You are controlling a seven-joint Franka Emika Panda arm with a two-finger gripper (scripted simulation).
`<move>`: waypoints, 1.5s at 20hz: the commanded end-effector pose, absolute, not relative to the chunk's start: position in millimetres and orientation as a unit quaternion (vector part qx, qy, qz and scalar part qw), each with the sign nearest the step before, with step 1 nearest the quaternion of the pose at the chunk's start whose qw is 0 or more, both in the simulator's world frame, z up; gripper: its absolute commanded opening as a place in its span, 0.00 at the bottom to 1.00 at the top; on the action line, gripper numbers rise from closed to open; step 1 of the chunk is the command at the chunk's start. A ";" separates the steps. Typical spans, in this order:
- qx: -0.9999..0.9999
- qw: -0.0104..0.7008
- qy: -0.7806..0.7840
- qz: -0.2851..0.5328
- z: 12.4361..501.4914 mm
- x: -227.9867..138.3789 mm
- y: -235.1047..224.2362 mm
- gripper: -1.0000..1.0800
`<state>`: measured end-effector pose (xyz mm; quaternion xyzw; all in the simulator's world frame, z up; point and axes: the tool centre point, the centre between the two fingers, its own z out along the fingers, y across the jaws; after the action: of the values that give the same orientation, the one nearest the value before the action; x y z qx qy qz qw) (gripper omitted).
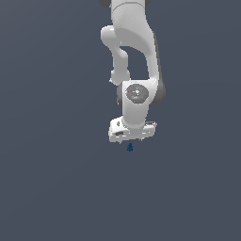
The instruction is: Pick up the object and move it to a goal position.
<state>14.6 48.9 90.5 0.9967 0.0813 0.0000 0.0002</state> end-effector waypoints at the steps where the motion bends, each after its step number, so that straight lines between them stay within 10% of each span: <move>1: 0.997 0.000 0.081 0.000 83.7 14.2 48.9 0.96; 13: 0.997 0.000 0.083 0.000 42.3 14.7 50.1 0.96; 14: 0.997 0.000 0.083 0.000 42.3 14.7 50.1 0.00; 30: 0.997 0.000 0.083 0.000 50.9 12.5 48.1 0.00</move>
<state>12.9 48.9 47.2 0.9965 0.0834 -0.0005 0.0000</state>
